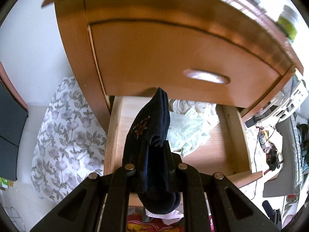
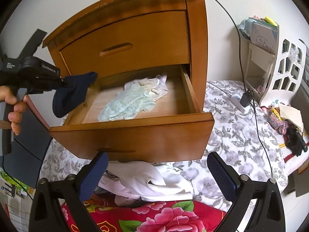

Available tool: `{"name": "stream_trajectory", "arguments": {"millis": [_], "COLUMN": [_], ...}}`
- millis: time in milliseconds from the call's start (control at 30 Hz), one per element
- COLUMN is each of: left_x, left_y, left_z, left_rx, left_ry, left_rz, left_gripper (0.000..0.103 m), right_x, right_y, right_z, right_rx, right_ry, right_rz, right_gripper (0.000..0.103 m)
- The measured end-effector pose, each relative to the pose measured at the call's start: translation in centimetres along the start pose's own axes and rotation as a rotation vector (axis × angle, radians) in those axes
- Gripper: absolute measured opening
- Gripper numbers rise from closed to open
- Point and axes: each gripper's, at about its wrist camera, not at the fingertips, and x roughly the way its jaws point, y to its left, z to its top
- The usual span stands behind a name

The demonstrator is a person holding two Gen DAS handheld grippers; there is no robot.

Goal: Take underwear out of drawer
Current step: 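Lift the navy sock out of the drawer with the left gripper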

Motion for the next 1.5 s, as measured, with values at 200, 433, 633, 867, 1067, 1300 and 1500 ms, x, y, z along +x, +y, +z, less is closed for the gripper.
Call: {"name": "stream_trajectory", "arguments": {"millis": [200, 433, 633, 867, 1067, 1300, 1500], "left_x": [-3.6, -8.1, -12.2, -16.4, -18.6, -18.8, -17.8], "left_y": [-0.9, -1.6, -2.4, -2.9, -3.4, -3.6, -3.3], "left_z": [-0.3, -1.1, -2.5, -4.8, -7.3, -11.0, -13.8], "left_rx": [0.025, 0.049, 0.077, 0.096, 0.109, 0.114, 0.089], "left_ry": [-0.067, -0.152, -0.235, -0.343, -0.413, -0.455, -0.470], "left_rz": [-0.035, -0.078, -0.119, -0.180, -0.201, -0.230, -0.258], "left_gripper": [0.013, 0.013, 0.013, 0.013, 0.013, 0.013, 0.013], "right_x": [-1.2, -2.9, -4.3, -5.8, -6.9, -7.7, -8.0], "right_y": [0.3, 1.2, 1.4, 1.5, 1.7, 1.9, 1.9], "right_z": [-0.1, -0.3, -0.5, -0.7, -0.9, -1.0, -1.2], "right_rx": [-0.004, -0.016, -0.017, -0.016, -0.022, -0.025, -0.027], "right_ry": [-0.016, -0.042, -0.063, -0.088, -0.101, -0.114, -0.112], "right_rz": [-0.005, 0.001, 0.005, 0.008, 0.008, 0.007, 0.002], "right_gripper": [0.103, 0.103, 0.103, 0.103, 0.103, 0.103, 0.103]}}
